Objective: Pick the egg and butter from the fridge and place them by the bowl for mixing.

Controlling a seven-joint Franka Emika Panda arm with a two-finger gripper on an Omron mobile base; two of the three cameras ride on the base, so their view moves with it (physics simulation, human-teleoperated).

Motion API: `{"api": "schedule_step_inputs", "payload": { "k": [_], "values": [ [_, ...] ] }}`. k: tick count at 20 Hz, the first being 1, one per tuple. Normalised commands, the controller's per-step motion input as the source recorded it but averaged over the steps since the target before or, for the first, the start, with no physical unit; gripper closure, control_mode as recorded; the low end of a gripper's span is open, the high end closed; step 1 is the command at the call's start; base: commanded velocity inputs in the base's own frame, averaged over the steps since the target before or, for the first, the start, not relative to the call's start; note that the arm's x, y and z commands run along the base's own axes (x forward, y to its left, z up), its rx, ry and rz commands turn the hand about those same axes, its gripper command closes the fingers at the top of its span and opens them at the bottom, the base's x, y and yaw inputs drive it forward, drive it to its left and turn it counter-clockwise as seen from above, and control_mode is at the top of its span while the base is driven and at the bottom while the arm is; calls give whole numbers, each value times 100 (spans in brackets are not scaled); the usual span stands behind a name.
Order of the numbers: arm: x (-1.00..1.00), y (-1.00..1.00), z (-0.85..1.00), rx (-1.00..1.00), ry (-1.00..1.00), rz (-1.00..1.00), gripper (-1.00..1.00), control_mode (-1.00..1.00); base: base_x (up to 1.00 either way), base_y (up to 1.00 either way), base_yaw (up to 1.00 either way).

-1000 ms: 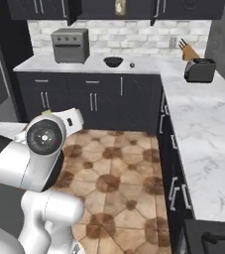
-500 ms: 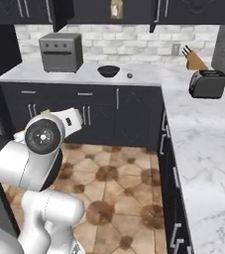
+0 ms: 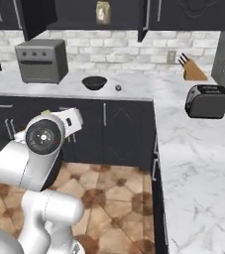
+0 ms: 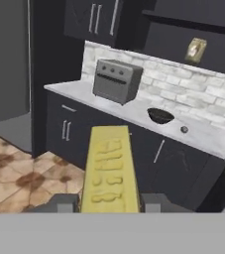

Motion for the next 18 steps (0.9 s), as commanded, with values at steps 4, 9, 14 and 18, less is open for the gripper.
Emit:
{"api": "schedule_step_inputs", "payload": {
  "k": [4,9,14,18],
  "values": [
    [0,0,0,0,0,0,100,100,100,-32,0],
    [0,0,0,0,0,0,100,100,100,-39,0],
    [0,0,0,0,0,0,100,100,100,-45,0],
    [0,0,0,0,0,0,100,100,100,-11,0]
  ]
}}
